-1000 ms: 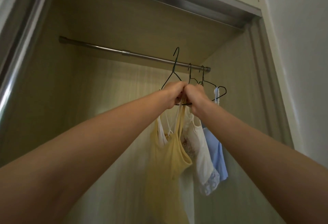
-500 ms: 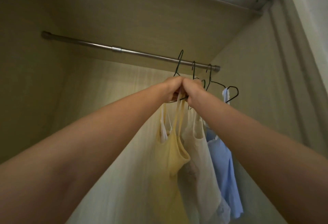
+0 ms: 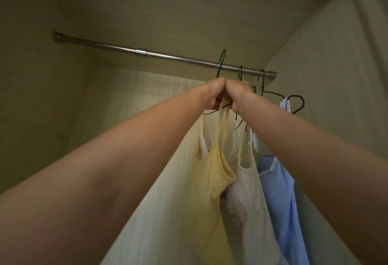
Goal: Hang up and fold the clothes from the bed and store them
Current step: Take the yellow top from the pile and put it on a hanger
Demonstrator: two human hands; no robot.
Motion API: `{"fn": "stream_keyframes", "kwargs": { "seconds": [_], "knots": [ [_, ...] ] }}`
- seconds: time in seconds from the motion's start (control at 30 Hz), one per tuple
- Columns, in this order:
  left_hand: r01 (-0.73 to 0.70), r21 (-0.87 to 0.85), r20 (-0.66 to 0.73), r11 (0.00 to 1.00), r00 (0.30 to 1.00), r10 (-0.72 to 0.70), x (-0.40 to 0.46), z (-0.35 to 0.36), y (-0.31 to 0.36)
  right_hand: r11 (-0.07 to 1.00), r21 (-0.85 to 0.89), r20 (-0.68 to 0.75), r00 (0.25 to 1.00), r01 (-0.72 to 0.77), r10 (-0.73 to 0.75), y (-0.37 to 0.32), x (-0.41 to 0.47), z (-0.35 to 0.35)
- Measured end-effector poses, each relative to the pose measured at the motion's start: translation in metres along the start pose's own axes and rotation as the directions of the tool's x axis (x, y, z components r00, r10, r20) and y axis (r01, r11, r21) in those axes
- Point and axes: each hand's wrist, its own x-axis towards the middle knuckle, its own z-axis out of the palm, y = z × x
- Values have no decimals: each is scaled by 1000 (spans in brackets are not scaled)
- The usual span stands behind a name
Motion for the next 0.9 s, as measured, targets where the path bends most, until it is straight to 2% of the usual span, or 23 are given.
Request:
{"fn": "stream_keyframes", "kwargs": {
  "seconds": [0.2,0.4,0.47,0.6,0.9],
  "knots": [
    [15,-16,10,1000,1000,-15,4,6,-10,997,62,4,999,-54,54,9,1,-3],
    [24,25,-12,999,1000,-23,7,5,-7,997,-45,41,997,-66,68,-1,-2,-8],
    [39,30,-25,999,999,-38,8,5,-6,992,-99,92,992,-78,87,-5,-6,-11],
    [55,15,-41,998,998,-54,11,5,-12,988,-75,317,936,-133,150,-7,-18,-19],
    [102,36,-47,994,994,-100,16,5,-7,979,41,311,934,-200,177,-7,-15,-31]
  ]
}}
